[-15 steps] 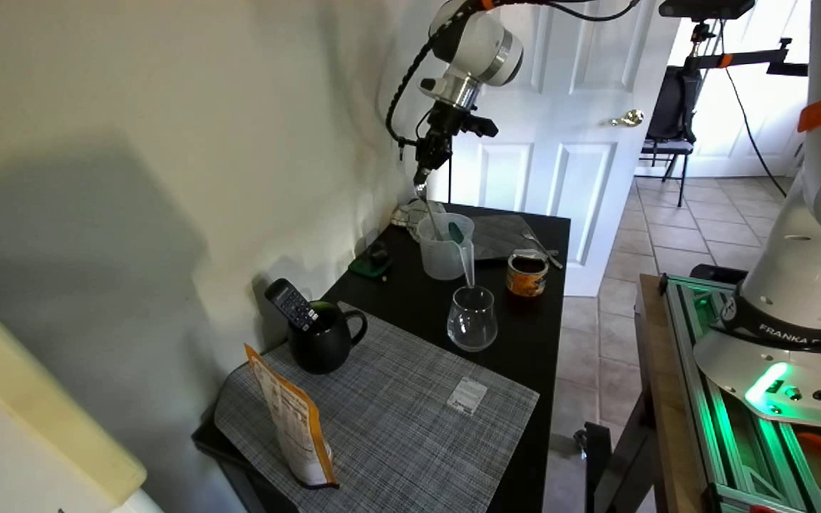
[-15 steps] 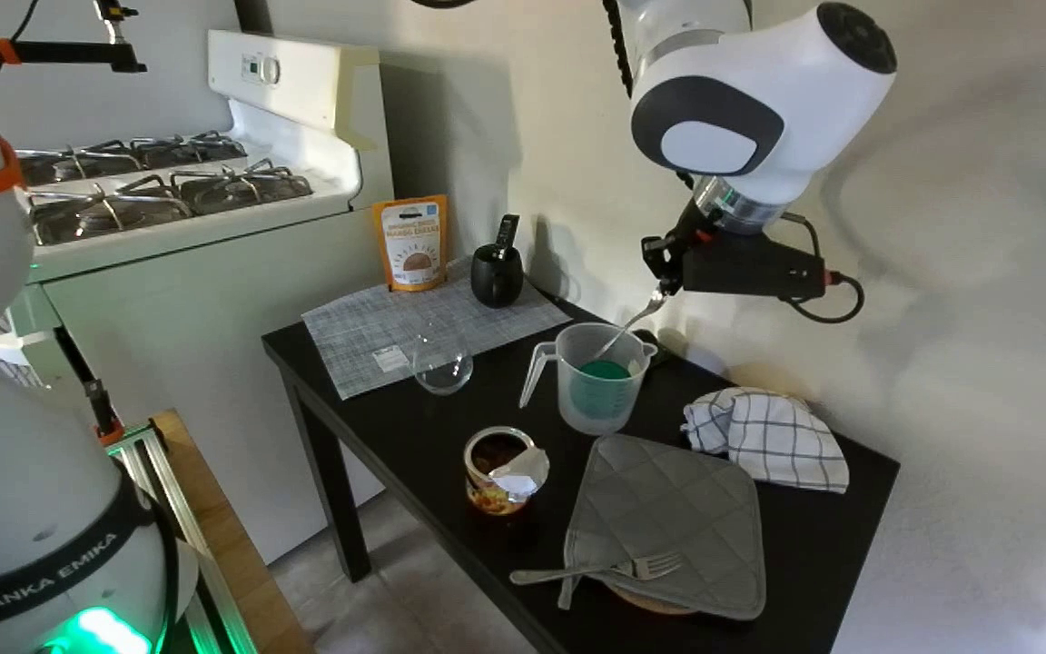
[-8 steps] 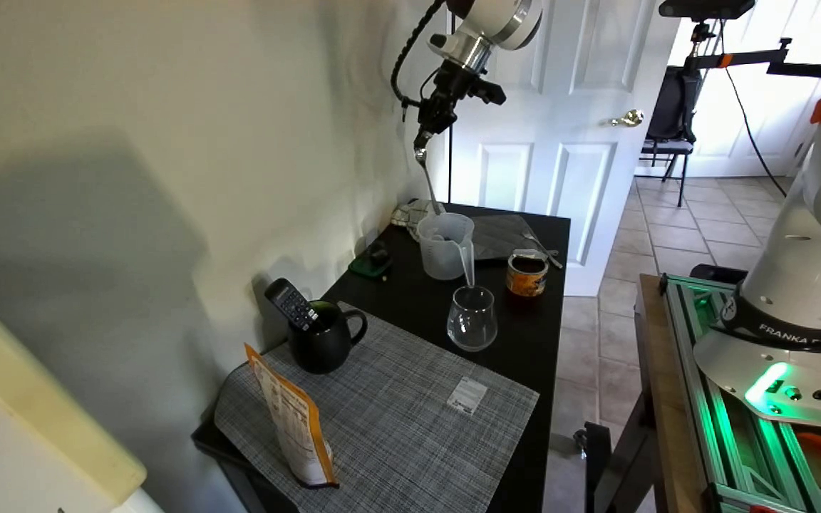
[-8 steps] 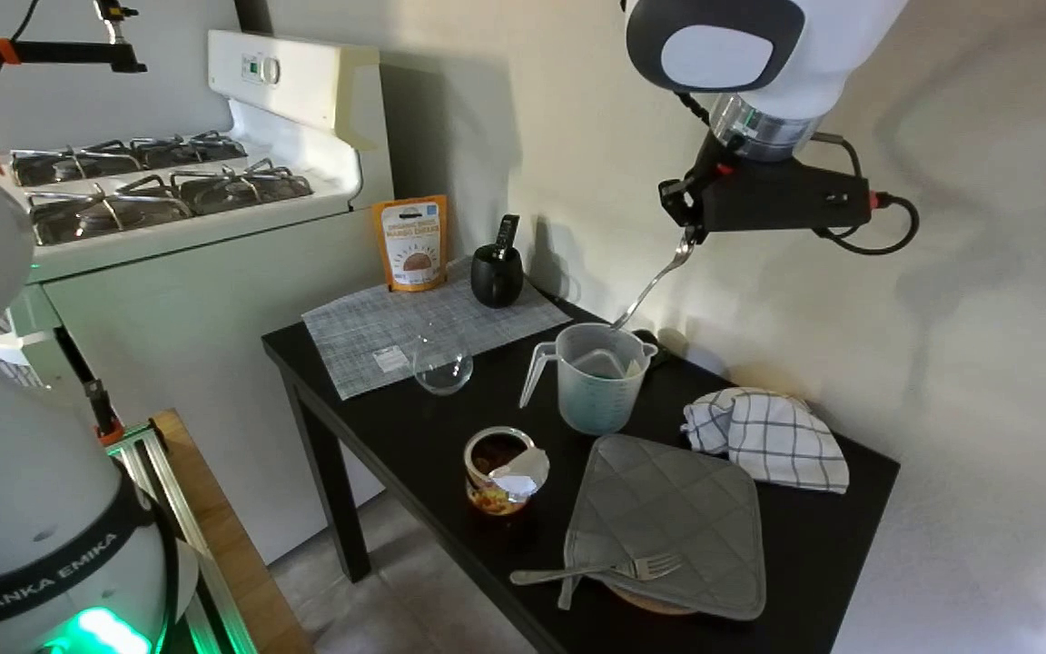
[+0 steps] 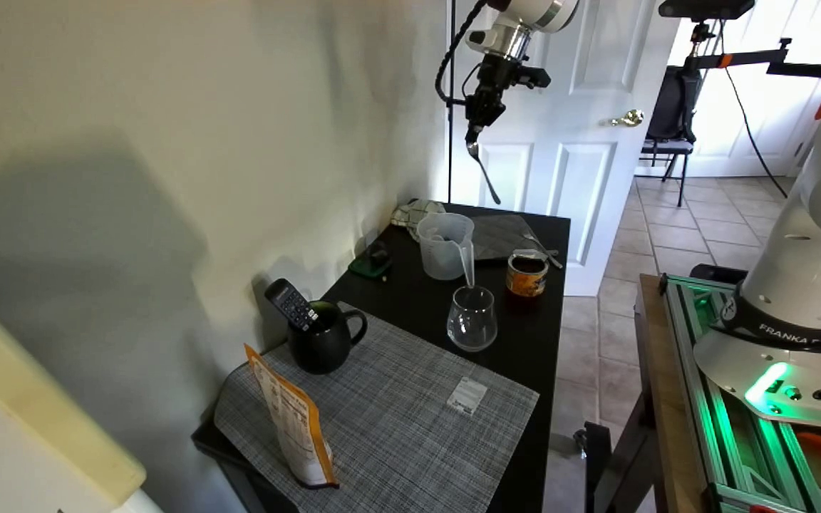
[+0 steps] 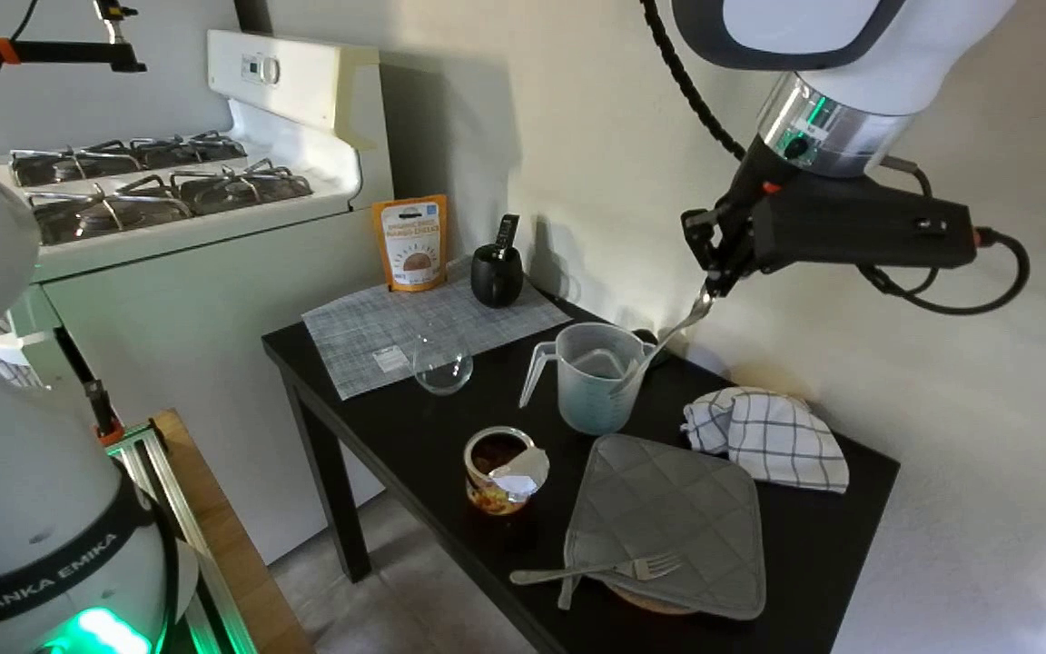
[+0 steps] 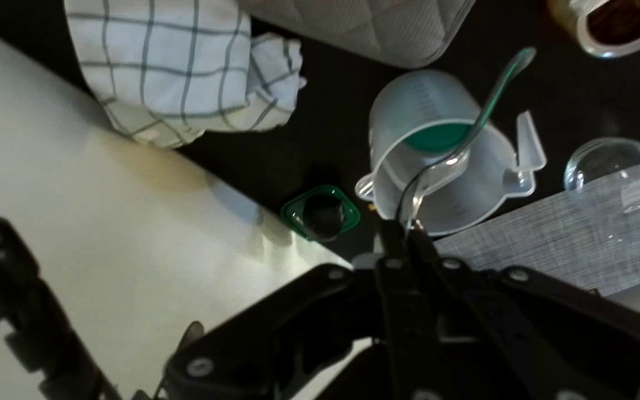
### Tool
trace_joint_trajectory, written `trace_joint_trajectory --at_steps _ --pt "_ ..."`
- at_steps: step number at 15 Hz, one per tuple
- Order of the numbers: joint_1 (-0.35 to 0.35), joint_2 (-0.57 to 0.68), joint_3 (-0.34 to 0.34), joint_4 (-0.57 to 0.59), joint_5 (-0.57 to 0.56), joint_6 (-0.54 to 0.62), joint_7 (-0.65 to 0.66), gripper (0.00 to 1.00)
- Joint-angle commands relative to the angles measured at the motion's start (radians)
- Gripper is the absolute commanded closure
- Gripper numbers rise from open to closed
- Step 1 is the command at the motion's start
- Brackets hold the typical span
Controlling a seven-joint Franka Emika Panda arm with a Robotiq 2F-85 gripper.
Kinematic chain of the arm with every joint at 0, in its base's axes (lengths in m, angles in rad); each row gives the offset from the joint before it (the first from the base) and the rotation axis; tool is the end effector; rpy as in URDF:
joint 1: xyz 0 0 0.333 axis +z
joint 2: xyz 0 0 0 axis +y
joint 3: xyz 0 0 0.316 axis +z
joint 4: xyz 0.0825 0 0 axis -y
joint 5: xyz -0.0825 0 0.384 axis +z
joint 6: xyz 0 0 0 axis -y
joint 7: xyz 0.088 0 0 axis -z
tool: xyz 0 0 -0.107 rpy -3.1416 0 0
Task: Put the spoon onto the grey mat
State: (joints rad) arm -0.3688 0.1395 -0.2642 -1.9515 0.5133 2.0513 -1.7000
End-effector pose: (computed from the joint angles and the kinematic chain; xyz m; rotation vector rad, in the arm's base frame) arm 0.4912 -0.3220 0.4126 -2.6612 -1.1573 -0.5426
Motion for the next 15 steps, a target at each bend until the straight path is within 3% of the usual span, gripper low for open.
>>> trace_joint_trajectory --at_steps 1,8,15 --pt "-0.023 0.006 -0.031 -0.018 -0.077 -0.061 0.037 0.99" --pt "-0.072 0.139 -0.042 -0.009 -0.018 -0.02 0.145 0.99" --pt "-0.137 0.272 -0.007 0.059 0.126 0.073 0.228 0.99"
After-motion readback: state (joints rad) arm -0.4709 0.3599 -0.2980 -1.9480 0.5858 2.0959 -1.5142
